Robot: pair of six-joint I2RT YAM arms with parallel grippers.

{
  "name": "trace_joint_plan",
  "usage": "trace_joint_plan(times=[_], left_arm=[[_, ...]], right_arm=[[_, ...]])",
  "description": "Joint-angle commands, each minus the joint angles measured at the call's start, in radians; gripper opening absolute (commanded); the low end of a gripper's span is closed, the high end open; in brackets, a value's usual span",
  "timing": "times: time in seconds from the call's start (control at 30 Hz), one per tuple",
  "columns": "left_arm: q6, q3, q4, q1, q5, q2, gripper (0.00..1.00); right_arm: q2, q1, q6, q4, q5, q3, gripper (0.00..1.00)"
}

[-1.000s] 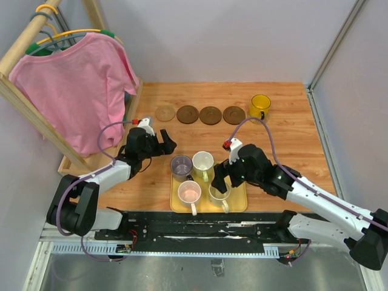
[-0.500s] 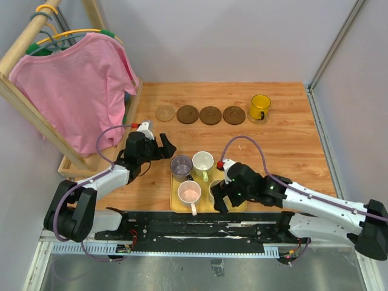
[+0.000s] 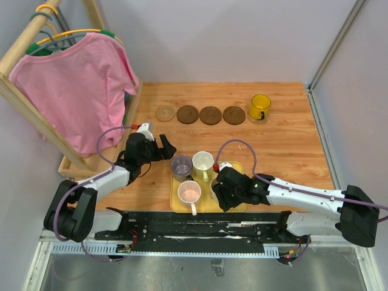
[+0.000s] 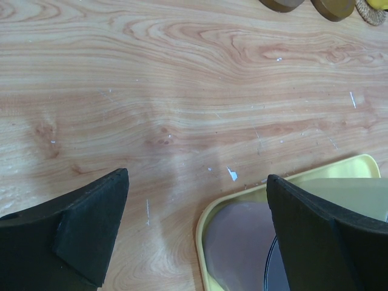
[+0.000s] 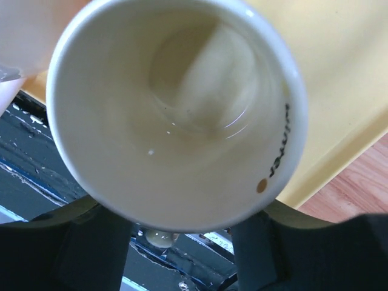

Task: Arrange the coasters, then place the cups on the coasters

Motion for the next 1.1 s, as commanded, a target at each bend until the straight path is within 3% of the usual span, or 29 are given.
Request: trace_joint_plan(times=[0.0, 0.2, 0.4, 0.67, 1.07], left_arm=[[-0.001, -0.014, 0.048, -0.007, 0.012, 0.001, 1.00], [-0.008, -0.024, 0.054, -0.009, 0.012, 0.004, 1.00], [-0.011, -0.027, 0.060, -0.009, 0.017, 0.006, 1.00], [-0.011, -0.028, 0.059, -0.009, 0.020, 0.007, 1.00], [-0.008, -0.033, 0.057, -0.009, 0.019, 0.010, 1.00]], right_arm=[[0.011, 0.016, 0.044, -0.004, 0.081, -0.016, 0.55], [0.015, 0.021, 0.052, 0.000, 0.086, -0.030, 0.42], [0.014, 0.028, 0.062, -0.002, 0.107, -0.037, 0.38], [-0.004, 0.035, 0.069, 0.006, 0.143, -0.041, 0.38], [-0.048, 0.036, 0.085, 0.059, 0.182, -0.077, 0.31]])
